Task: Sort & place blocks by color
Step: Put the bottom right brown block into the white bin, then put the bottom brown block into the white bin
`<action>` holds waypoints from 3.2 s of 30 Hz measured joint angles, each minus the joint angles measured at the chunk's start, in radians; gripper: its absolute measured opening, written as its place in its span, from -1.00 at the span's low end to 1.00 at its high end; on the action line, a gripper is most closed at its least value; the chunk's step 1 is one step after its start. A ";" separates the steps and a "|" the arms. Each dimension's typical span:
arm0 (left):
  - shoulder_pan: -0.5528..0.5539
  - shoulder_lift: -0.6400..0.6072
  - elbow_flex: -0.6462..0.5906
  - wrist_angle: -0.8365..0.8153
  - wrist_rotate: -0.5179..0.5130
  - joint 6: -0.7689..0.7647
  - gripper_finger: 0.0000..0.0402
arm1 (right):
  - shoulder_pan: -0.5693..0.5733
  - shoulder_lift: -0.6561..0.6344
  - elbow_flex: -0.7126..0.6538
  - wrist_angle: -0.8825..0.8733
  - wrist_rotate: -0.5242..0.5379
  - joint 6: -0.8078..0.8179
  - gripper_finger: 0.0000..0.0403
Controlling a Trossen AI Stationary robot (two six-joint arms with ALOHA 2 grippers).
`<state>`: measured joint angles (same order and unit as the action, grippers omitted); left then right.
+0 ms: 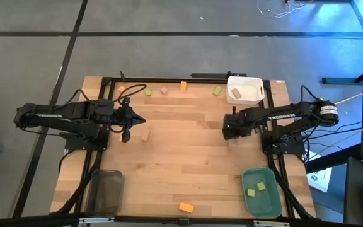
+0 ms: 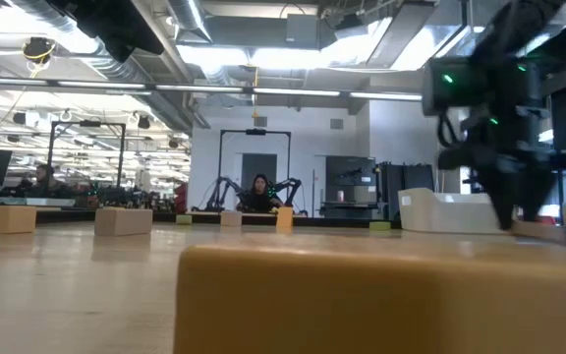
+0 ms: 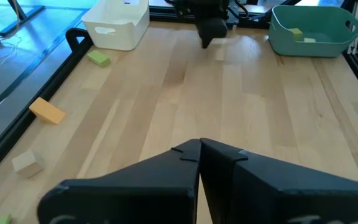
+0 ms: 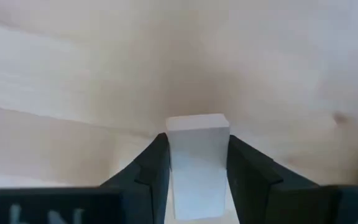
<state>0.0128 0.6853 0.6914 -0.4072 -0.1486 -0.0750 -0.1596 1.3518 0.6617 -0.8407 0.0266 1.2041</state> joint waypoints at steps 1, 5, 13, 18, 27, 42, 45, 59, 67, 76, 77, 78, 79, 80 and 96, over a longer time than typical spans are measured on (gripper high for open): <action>0.000 0.000 0.000 0.000 0.000 0.000 -0.98 | -0.013 0.000 0.021 -0.003 0.010 -0.021 -0.38; 0.000 0.000 0.000 0.000 0.000 0.000 -0.98 | -0.082 0.000 0.111 -0.055 0.055 -0.120 -0.38; 0.000 0.000 0.000 0.000 0.000 0.000 -0.98 | -0.246 -0.001 0.279 -0.170 0.181 -0.361 -0.38; 0.000 0.000 0.000 0.000 0.000 0.000 -0.99 | -0.356 -0.001 0.396 -0.178 0.252 -0.514 -0.38; 0.000 0.000 0.000 0.001 -0.006 -0.001 -0.99 | -0.548 0.003 0.474 -0.144 0.297 -0.721 -0.38; 0.000 0.000 0.000 0.001 -0.079 -0.001 -0.97 | -0.762 0.249 0.473 0.008 0.246 -0.903 -0.38; 0.000 0.000 0.000 0.001 -0.089 -0.001 -0.98 | -0.770 0.283 0.473 0.014 0.241 -0.898 -0.38; 0.000 0.000 0.000 0.001 -0.105 -0.017 -0.97 | -0.770 0.305 0.480 0.006 0.208 -0.893 -0.06; 0.000 0.000 0.000 -0.010 -0.172 -0.264 -0.99 | -0.715 0.253 0.616 -0.026 -0.013 -0.954 -0.08; 0.000 0.043 0.134 -0.172 -0.229 -0.340 -1.00 | -0.459 0.064 0.727 -0.006 -0.057 -1.052 -0.09; 0.000 0.059 0.171 -0.225 -0.231 -0.348 -1.00 | -0.435 0.050 0.727 -0.004 -0.057 -1.053 -0.09; 0.000 0.076 0.209 -0.277 -0.232 -0.371 -1.00 | -0.410 0.039 0.726 0.000 -0.058 -1.052 -0.09; 0.000 0.096 0.248 -0.325 -0.232 -0.407 -1.00 | -0.387 0.031 0.725 0.000 -0.058 -1.052 -0.09; 0.000 0.120 0.283 -0.370 -0.233 -0.450 -1.00 | -0.361 0.027 0.725 -0.001 -0.061 -1.053 -0.09; 0.035 0.554 0.493 -0.864 0.063 -0.913 -0.99 | -0.093 0.027 0.723 0.109 -0.206 -1.235 -0.09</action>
<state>0.0479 1.2389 1.1843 -1.2711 -0.0856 -0.9875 -0.2522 1.3785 1.3846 -0.7318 -0.1798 -0.0310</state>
